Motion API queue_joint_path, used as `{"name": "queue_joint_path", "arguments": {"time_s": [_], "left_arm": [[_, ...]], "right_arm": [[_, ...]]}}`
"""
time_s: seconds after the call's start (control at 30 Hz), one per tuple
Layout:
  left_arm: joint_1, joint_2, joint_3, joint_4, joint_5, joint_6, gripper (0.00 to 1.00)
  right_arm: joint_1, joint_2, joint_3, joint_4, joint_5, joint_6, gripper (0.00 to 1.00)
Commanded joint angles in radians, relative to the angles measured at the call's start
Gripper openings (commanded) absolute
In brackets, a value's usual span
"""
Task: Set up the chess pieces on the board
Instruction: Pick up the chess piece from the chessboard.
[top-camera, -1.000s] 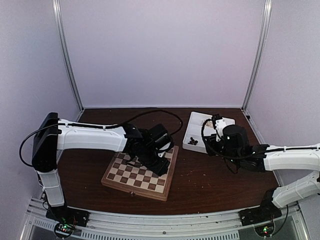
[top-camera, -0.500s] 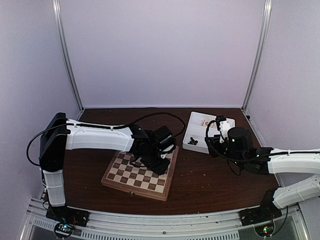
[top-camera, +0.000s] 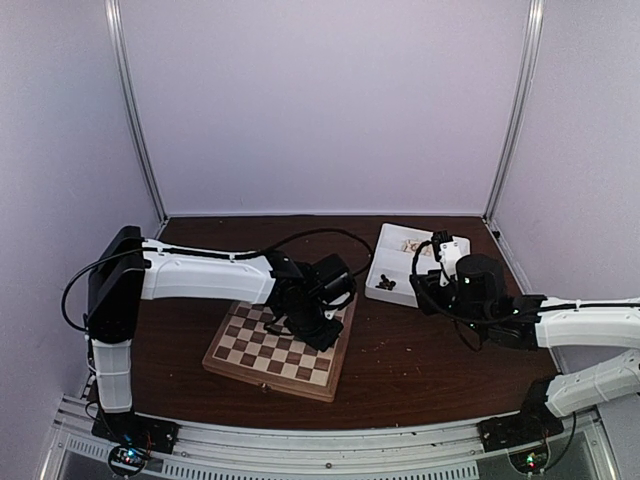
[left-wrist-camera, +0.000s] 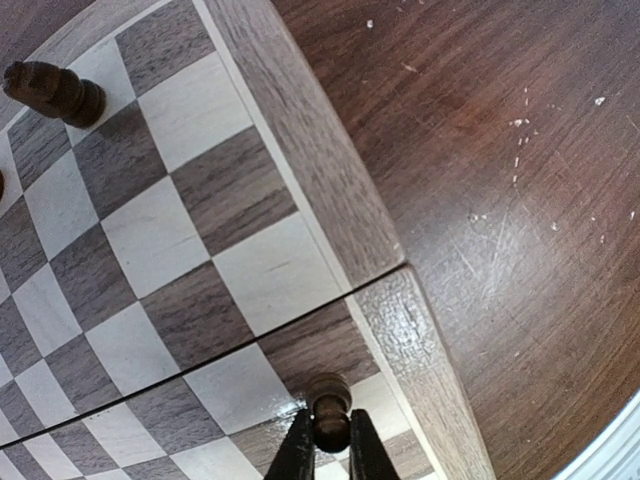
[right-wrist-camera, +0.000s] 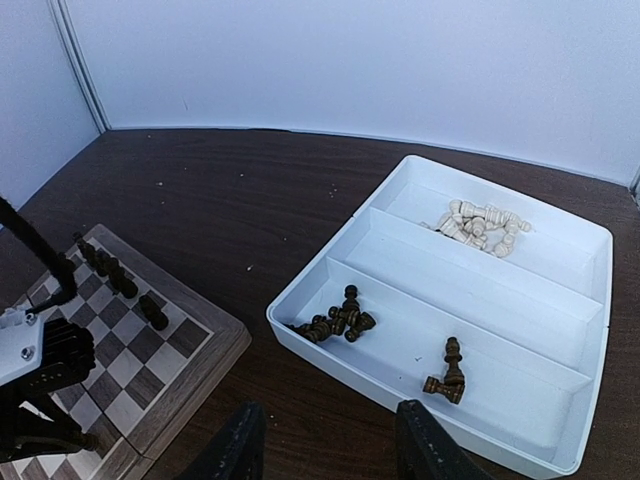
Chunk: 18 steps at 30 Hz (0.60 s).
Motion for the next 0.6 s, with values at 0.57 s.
{"name": "queue_joint_path", "arguments": {"time_s": [0.57], "left_arm": [[0.138, -0.108, -0.027, -0.099, -0.149, 0.065, 0.02]], "right_arm": [[-0.015, -0.009, -0.020, 0.016, -0.013, -0.001, 0.47]]}}
